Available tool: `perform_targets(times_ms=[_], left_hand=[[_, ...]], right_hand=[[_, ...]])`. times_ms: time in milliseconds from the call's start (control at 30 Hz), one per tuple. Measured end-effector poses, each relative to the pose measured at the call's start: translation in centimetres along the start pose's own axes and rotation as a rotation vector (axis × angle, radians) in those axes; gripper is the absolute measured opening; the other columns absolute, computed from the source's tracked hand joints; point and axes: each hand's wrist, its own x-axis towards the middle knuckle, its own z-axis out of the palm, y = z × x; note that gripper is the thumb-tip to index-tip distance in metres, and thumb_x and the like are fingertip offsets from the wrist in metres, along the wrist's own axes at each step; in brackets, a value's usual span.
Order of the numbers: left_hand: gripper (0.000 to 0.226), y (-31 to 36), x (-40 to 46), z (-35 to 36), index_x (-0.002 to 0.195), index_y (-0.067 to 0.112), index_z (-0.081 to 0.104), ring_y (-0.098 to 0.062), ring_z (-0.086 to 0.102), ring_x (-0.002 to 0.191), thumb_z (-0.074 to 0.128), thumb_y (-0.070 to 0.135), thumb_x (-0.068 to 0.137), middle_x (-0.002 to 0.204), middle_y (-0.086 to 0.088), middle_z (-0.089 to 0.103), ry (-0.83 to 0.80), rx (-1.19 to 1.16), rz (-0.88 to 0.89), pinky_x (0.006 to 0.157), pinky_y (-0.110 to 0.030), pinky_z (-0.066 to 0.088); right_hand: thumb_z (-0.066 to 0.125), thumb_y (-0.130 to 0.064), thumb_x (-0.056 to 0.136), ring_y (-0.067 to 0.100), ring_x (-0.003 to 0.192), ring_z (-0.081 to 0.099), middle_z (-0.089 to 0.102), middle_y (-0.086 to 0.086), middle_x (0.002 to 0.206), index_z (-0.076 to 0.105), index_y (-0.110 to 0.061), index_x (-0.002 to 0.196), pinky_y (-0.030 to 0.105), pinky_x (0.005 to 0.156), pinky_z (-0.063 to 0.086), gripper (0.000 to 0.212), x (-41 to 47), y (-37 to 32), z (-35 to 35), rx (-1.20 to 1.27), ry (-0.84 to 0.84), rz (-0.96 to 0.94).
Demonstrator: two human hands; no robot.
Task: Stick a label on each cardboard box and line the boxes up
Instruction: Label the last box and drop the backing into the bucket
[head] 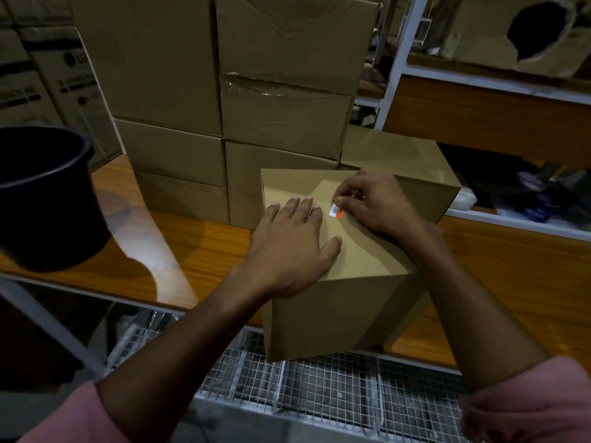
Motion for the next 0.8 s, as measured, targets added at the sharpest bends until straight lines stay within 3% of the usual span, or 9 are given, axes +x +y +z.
perform_targets(times_ms=[133, 267, 433, 533, 633, 733, 800], left_hand=[[0.075, 0.0, -0.1, 0.0, 0.160, 0.018, 0.017, -0.018, 0.002, 0.156, 0.020, 0.062, 0.100, 0.169, -0.003, 0.008, 0.002, -0.006, -0.001, 0.126, -0.045, 0.003], [0.074, 0.2, -0.1, -0.2, 0.160, 0.018, 0.018, -0.018, 0.003, 0.156, 0.020, 0.061, 0.101, 0.169, -0.003, 0.009, 0.012, -0.013, -0.003, 0.126, -0.045, 0.004], [0.073, 0.3, -0.3, -0.3, 0.160, 0.018, 0.017, -0.018, 0.003, 0.156, 0.020, 0.061, 0.101, 0.169, -0.003, 0.008, 0.019, -0.022, 0.003, 0.126, -0.044, 0.004], [0.073, 0.2, -0.4, -0.4, 0.160, 0.018, 0.017, -0.018, 0.003, 0.156, 0.020, 0.061, 0.102, 0.169, -0.004, 0.008, 0.021, -0.026, 0.001, 0.126, -0.044, 0.004], [0.072, 0.3, -0.3, -0.5, 0.160, 0.016, 0.020, -0.018, 0.006, 0.155, 0.022, 0.058, 0.102, 0.169, -0.004, 0.012, 0.021, -0.027, 0.003, 0.126, -0.044, 0.005], [0.058, 0.2, -0.1, -0.7, 0.148, 0.012, 0.045, -0.025, 0.033, 0.147, 0.036, 0.048, 0.103, 0.156, -0.008, 0.041, 0.121, -0.167, -0.010, 0.121, -0.045, 0.025], [0.043, 0.0, -0.2, -0.8, 0.136, 0.011, 0.056, -0.023, 0.056, 0.124, 0.049, 0.035, 0.102, 0.136, -0.008, 0.060, 0.287, -0.373, -0.063, 0.106, -0.045, 0.046]], right_hand=[[0.066, -0.027, 0.097, 0.016, 0.100, 0.055, 0.059, -0.002, 0.105, 0.074, -0.022, 0.107, 0.040, 0.087, 0.051, 0.014, 0.2, -0.1, 0.4, -0.039, -0.027, -0.018], [0.058, -0.027, 0.099, 0.012, 0.104, 0.043, 0.050, -0.006, 0.106, 0.063, -0.030, 0.098, 0.047, 0.096, 0.042, 0.006, 0.0, -0.1, 1.1, -0.081, -0.024, 0.013], [0.054, -0.016, 0.098, 0.022, 0.104, 0.049, 0.048, 0.000, 0.105, 0.054, -0.025, 0.096, 0.046, 0.091, 0.043, 0.010, -0.6, 0.0, 1.2, -0.016, 0.038, 0.018], [0.047, -0.015, 0.103, 0.019, 0.096, 0.050, 0.047, 0.001, 0.104, 0.052, -0.019, 0.100, 0.036, 0.082, 0.047, 0.007, -1.0, 0.0, 0.9, 0.112, 0.150, 0.023], [0.046, -0.019, 0.106, 0.013, 0.088, 0.048, 0.049, 0.000, 0.100, 0.051, -0.020, 0.098, 0.019, 0.072, 0.038, 0.009, -1.7, -0.1, 0.4, 0.206, 0.221, -0.013], [0.049, -0.021, 0.105, 0.007, 0.088, 0.050, 0.052, 0.000, 0.103, 0.053, -0.021, 0.101, 0.011, 0.070, 0.038, 0.006, -1.9, -0.6, 0.0, 0.258, 0.231, -0.015], [0.049, -0.021, 0.104, 0.003, 0.092, 0.052, 0.052, -0.002, 0.105, 0.054, -0.023, 0.103, 0.010, 0.073, 0.041, 0.005, -1.8, -1.2, -0.1, 0.292, 0.234, -0.021]])
